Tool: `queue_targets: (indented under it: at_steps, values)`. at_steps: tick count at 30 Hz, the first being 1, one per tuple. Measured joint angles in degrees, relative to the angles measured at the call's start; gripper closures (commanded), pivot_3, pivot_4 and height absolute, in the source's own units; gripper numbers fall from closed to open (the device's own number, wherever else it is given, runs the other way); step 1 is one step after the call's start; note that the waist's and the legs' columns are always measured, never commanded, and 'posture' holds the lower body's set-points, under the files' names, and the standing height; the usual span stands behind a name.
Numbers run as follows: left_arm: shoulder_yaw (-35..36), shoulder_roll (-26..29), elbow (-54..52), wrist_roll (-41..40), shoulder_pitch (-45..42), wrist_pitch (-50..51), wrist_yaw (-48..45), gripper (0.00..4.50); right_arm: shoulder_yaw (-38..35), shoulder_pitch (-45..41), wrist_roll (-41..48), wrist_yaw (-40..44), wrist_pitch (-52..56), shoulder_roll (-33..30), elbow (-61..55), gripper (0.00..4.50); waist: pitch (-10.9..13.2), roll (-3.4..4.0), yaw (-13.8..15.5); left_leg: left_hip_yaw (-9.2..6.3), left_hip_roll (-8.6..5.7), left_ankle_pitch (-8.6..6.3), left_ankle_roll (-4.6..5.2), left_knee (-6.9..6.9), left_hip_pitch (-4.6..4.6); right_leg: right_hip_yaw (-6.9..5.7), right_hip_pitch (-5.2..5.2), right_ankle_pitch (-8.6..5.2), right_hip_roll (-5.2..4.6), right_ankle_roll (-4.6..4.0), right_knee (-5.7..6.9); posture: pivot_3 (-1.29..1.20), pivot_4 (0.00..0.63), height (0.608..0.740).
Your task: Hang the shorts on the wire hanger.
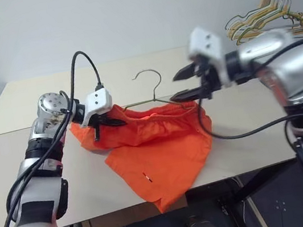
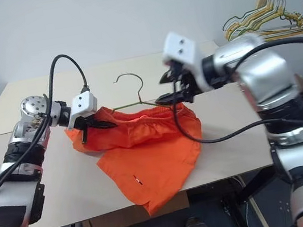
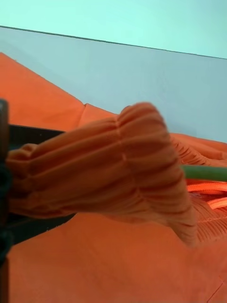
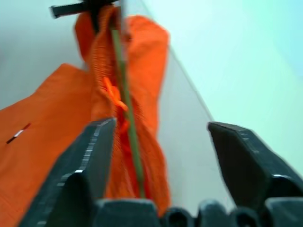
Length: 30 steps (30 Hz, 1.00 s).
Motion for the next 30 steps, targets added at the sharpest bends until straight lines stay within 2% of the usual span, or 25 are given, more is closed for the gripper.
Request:
queue_targets:
  at_steps: [4,7,12,16,22,29,30]
  values:
    - [0.14,0.43,-0.5,-0.04,0.4,0.65,0.02,4.5,-2.23,8.64,1.65,2.43,-0.1,-7.07,-1.95,0.11,0.0,0.01,-0.21,0.06,-0.01,0.0,0.0,0.0,0.08,0.04,0.03,-0.02,0.0,0.03,0.03,-0.12,0.018,0.74]
    - [0.14,0.14,-0.63,-0.04,0.4,0.64,0.05,4.5,1.0,11.62,-1.28,1.44,-2.15,-7.51,-2.0,0.11,-0.03,0.05,-0.7,0.08,0.08,-0.01,0.01,-0.01,0.15,0.09,0.02,-0.03,0.09,0.02,0.07,-0.12,0.018,0.74]
    - [0.12,-0.28,-0.58,-0.03,0.35,0.61,0.02,4.5,8.09,10.63,-6.88,-2.16,-4.12,-2.4,4.21,0.11,-0.03,0.05,-1.53,0.07,0.05,-0.01,0.01,-0.03,0.08,0.09,0.0,-0.03,0.07,0.01,0.04,-0.12,0.008,0.74]
    - [0.06,-0.58,-0.48,0.03,0.04,0.47,0.01,4.5,14.15,4.99,-9.68,-1.61,-4.92,3.3,8.9,0.11,-0.03,0.05,-1.94,0.01,0.0,-0.01,0.01,-0.03,0.06,0.06,-0.01,-0.04,0.04,0.03,0.05,-0.11,0.005,0.74]
    - [0.04,-0.57,-0.38,0.11,-0.02,0.42,-0.02,4.5,21.17,1.43,-12.69,3.51,-5.87,5.98,10.44,2.0,-0.03,0.06,-1.88,-0.02,-0.09,-0.01,0.01,-0.02,0.04,0.04,0.01,-0.06,-0.08,0.08,0.05,-0.11,0.002,0.74]
    - [-0.12,-0.64,-0.47,0.19,-0.01,0.02,-0.31,4.5,22.5,-0.14,-15.98,4.15,-7.57,7.22,13.41,4.32,-0.04,0.07,-1.91,-0.03,-0.09,-0.01,0.01,-0.02,0.04,0.03,0.0,-0.06,-0.08,0.08,0.06,-0.11,0.0,0.74]
    - [-0.14,-0.65,-0.47,0.19,-0.01,-0.06,-0.33,4.5,22.64,-0.14,-16.34,4.42,-8.1,7.22,13.51,4.47,-0.04,0.07,-1.93,-0.03,-0.09,-0.01,0.01,-0.02,0.04,0.03,0.0,-0.06,-0.08,0.08,0.06,-0.11,0.0,0.74]
